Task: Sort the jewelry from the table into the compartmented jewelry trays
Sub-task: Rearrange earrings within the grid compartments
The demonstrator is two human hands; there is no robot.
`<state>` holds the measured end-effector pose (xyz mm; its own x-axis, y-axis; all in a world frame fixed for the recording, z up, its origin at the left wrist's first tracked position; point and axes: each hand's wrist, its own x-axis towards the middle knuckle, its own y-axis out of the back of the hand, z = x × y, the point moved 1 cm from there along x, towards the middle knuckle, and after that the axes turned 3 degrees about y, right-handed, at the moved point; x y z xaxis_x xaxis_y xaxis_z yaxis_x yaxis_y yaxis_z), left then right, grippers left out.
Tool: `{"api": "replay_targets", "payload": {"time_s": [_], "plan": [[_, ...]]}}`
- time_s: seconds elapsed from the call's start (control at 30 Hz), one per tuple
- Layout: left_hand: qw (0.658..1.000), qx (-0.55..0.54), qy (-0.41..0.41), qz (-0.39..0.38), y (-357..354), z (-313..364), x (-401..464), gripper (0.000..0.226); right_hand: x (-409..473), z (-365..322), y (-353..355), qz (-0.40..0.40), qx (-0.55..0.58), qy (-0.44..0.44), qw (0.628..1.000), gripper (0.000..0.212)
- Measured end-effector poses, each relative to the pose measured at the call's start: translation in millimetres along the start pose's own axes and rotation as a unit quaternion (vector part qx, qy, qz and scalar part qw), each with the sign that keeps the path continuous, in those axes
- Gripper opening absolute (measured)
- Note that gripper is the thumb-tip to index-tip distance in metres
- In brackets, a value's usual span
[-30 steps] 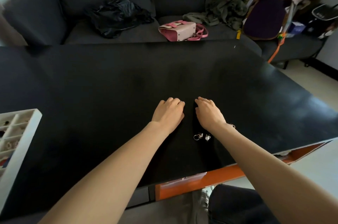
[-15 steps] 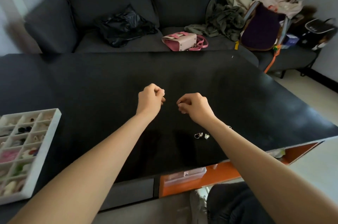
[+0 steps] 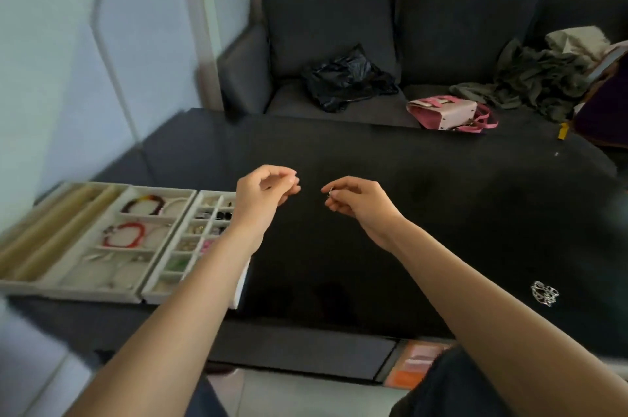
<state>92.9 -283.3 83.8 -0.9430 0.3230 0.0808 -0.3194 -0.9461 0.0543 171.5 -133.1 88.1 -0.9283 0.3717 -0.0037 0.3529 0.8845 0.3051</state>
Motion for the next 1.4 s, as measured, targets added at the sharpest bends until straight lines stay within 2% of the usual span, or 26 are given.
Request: {"api": "replay_targets", "payload": {"time_s": [0.1,0.27,0.37,0.47,0.6,0.73,0.8,0.9,0.97,1.07,1.17,1.27,1.4], "plan": [[1.0,-0.003,-0.016,0.022,41.2,-7.8,3.1,0.018,15.6,-8.0,-38.3,-0.026,0.026,-0.006,0.999,0.018],[0.998,-0.024,0.023,0.056,102.2,-28.5,13.0,0.023,36.9,-14.3,-94.1,-0.065,0.096,-0.042,0.992,0.014],[0.994,-0.057,0.041,0.079,130.7,-37.6,19.4,0.025,48.9,-16.4,-119.4,-0.1,0.21,-0.1,0.967,0.009],[0.994,-0.03,0.057,0.09,154.6,-46.8,25.9,0.018,62.8,-18.2,-140.9,-0.106,0.293,-0.149,0.939,0.009],[0.993,0.018,0.07,0.094,168.1,-58.2,33.9,0.016,77.9,-18.9,-162.4,-0.101,0.296,-0.165,0.935,0.01],[0.992,0.055,0.076,0.089,165.8,-63.3,38.8,0.021,83.8,-15.9,-172.7,-0.108,0.307,-0.182,0.928,0.027],[0.992,0.064,0.071,0.088,163.0,-64.4,40.6,0.019,85.5,-15.5,-175.6,-0.114,0.306,-0.187,0.926,0.029],[0.991,0.067,0.076,0.085,159.9,-65.5,41.6,0.017,88.4,-16.3,-180.4,-0.128,0.228,-0.157,0.952,0.025],[0.993,0.034,0.087,0.077,158.8,-66.9,42.0,0.016,89.7,-15.3,-184.0,-0.143,0.124,-0.088,0.978,0.019],[0.993,0.006,0.096,0.072,157.4,-67.0,42.2,0.019,89.3,-14.5,-189.3,-0.135,-0.001,0.011,0.991,0.012],[0.992,0.02,0.097,0.074,155.8,-64.9,40.2,0.027,88.3,-14.9,-195.7,-0.131,-0.04,0.079,0.987,0.006],[0.993,0.029,0.095,0.06,154.5,-64.6,38.8,0.029,90.9,-12.1,-197.7,-0.099,-0.075,0.109,0.986,0.007],[0.983,0.171,0.056,0.032,161.9,-66.4,41.1,0.037,96.3,-9.3,-189.5,-0.077,-0.102,0.108,0.986,0.006]]}}
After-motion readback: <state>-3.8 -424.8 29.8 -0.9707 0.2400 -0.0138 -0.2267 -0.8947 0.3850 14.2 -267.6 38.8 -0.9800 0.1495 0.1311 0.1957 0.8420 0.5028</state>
